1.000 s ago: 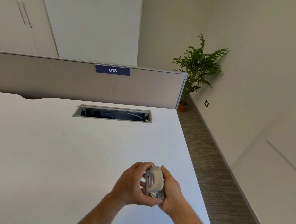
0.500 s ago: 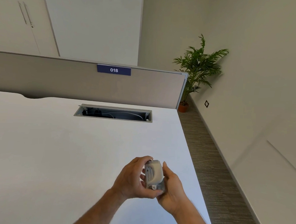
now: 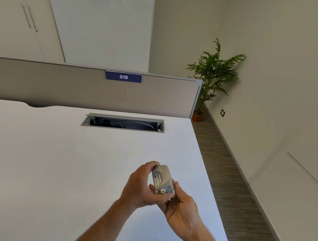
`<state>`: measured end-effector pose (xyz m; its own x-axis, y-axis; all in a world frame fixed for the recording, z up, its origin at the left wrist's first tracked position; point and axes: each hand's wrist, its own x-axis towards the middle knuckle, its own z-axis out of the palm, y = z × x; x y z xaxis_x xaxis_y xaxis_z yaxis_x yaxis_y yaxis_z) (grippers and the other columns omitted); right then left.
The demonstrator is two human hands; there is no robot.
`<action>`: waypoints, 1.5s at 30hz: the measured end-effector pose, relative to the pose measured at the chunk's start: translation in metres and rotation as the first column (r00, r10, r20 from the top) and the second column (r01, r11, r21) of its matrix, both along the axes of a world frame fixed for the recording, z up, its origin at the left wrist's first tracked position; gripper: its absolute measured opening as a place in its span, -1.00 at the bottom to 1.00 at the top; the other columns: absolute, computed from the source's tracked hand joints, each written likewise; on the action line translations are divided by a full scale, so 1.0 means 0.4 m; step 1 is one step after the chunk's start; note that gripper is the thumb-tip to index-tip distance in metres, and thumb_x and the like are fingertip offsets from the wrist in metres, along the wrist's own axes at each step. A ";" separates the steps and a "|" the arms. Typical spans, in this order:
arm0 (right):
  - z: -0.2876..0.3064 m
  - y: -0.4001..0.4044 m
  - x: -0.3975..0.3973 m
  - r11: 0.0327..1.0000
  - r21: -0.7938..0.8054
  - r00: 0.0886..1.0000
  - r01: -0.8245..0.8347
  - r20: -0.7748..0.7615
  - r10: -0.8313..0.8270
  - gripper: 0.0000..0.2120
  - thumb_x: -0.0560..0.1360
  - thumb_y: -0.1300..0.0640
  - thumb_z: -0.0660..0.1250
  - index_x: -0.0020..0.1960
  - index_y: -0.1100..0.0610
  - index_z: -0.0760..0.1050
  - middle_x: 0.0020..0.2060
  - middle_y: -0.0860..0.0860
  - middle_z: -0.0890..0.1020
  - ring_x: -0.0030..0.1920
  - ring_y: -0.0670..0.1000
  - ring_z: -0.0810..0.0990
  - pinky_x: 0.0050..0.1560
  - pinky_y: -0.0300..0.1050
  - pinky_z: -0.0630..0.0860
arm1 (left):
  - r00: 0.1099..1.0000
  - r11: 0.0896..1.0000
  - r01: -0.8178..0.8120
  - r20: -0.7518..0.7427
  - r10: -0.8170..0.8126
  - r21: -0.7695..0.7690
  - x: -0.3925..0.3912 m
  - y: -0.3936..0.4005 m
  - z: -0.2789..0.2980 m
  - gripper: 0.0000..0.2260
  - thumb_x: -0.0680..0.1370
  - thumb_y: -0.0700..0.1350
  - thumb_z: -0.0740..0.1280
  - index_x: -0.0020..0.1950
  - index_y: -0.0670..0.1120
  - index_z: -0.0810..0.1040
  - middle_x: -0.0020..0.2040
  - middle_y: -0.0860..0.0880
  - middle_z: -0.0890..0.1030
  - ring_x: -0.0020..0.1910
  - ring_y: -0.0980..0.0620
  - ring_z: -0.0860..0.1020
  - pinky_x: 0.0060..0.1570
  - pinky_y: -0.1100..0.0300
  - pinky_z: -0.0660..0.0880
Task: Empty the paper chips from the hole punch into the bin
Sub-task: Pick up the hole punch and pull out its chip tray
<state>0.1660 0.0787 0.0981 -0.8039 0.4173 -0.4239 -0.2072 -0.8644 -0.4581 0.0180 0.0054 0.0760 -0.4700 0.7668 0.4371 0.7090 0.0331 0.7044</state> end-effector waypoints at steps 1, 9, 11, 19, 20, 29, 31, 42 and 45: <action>0.005 -0.002 0.001 1.000 0.001 1.000 -0.008 0.003 0.008 -0.57 0.67 0.08 0.13 0.33 0.34 0.54 0.31 0.38 0.58 0.25 0.40 0.61 -0.06 0.07 0.72 | 1.000 1.000 0.003 0.001 -0.003 0.008 0.000 0.000 0.000 -0.22 0.19 0.28 0.59 0.29 -0.03 0.47 0.14 0.11 0.62 0.06 0.11 0.60 0.01 0.33 0.57; 0.041 0.021 0.005 0.973 0.228 0.991 -0.029 0.136 -0.002 -0.67 0.52 0.00 0.39 0.19 0.17 0.62 0.10 0.20 0.71 -0.01 0.29 0.69 -0.21 0.08 0.67 | 0.996 0.999 0.044 -0.081 -0.045 -0.017 0.011 -0.006 -0.010 -0.21 0.20 0.36 0.56 0.29 0.01 0.45 0.15 0.12 0.62 0.05 0.14 0.57 0.01 0.36 0.56; 0.053 0.021 0.003 0.957 0.282 0.981 -0.064 0.195 0.008 -0.61 0.45 -0.01 0.44 0.12 0.28 0.64 -0.08 0.14 0.71 -0.12 0.23 0.70 -0.24 0.05 0.65 | 0.997 0.999 0.028 -0.076 -0.029 -0.023 0.018 -0.007 -0.009 -0.20 0.18 0.37 0.56 0.28 0.00 0.46 0.13 0.16 0.62 0.04 0.17 0.57 0.00 0.35 0.54; 0.060 0.023 -0.010 0.947 0.315 0.960 -0.058 0.279 -0.033 -0.83 0.46 0.29 0.41 0.01 0.18 0.48 -0.02 0.32 0.73 -0.02 0.25 0.75 -0.21 0.08 0.67 | 0.998 0.997 0.055 0.000 -0.056 -0.052 0.028 -0.004 -0.007 -0.11 0.16 0.36 0.56 0.37 -0.01 0.44 0.23 0.19 0.57 0.17 0.22 0.53 0.14 0.40 0.44; 0.060 0.025 -0.008 0.945 0.322 0.962 -0.060 0.270 -0.030 -0.86 0.48 0.30 0.39 -0.01 0.19 0.48 -0.05 0.32 0.73 -0.03 0.24 0.75 -0.20 0.11 0.68 | 0.995 0.994 0.086 0.056 -0.082 -0.071 0.025 -0.007 -0.007 -0.08 0.15 0.36 0.58 0.40 0.01 0.42 0.28 0.21 0.54 0.22 0.23 0.51 0.20 0.38 0.43; 0.054 0.034 -0.007 0.964 0.265 0.957 -0.020 0.283 -0.058 -0.85 0.44 0.32 0.43 -0.10 0.19 0.47 0.03 0.37 0.67 -0.04 0.32 0.67 -0.10 0.28 0.67 | 0.479 0.980 -0.199 0.872 0.102 -0.006 0.052 0.016 0.024 -0.70 0.59 0.09 0.36 0.12 -0.12 0.64 0.09 -0.14 0.70 -0.08 -0.02 0.69 -0.07 0.16 0.63; 0.053 0.035 -0.006 0.963 0.267 0.957 -0.021 0.283 -0.057 -0.85 0.45 0.32 0.43 -0.16 0.20 0.45 -0.06 0.31 0.69 -0.09 0.30 0.66 -0.10 0.28 0.67 | 0.385 0.984 -0.173 0.916 0.115 -0.050 0.051 0.019 0.031 -0.74 0.63 -0.04 0.33 0.00 -0.21 0.69 -0.03 -0.23 0.73 -0.11 -0.12 0.69 -0.09 0.07 0.62; 0.057 0.036 -0.002 0.968 0.248 0.969 -0.033 0.244 -0.029 -0.81 0.33 0.28 0.47 -0.20 0.20 0.44 -0.12 0.25 0.73 -0.09 0.27 0.68 -0.07 0.28 0.67 | 0.288 0.994 -0.111 0.957 0.045 -0.013 0.067 0.020 0.057 -0.73 0.65 -0.16 0.26 -0.02 -0.24 0.73 -0.04 -0.28 0.73 -0.16 -0.12 0.68 -0.24 0.15 0.61; 0.056 0.036 -0.003 0.966 0.256 0.970 -0.029 0.240 -0.035 -0.79 0.32 0.27 0.48 -0.14 0.20 0.46 -0.09 0.26 0.72 -0.10 0.27 0.70 -0.06 0.28 0.67 | 0.273 0.993 -0.115 0.961 0.035 -0.003 0.070 0.021 0.059 -0.73 0.65 -0.15 0.26 -0.01 -0.24 0.72 -0.06 -0.26 0.73 -0.18 -0.09 0.68 -0.27 0.18 0.60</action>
<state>0.1648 0.0931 0.1204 -0.6897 0.5392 -0.4832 -0.0661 -0.7115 -0.6996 0.0461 0.0138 0.0997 -0.6340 0.6974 -0.3343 -0.4833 -0.0199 0.8752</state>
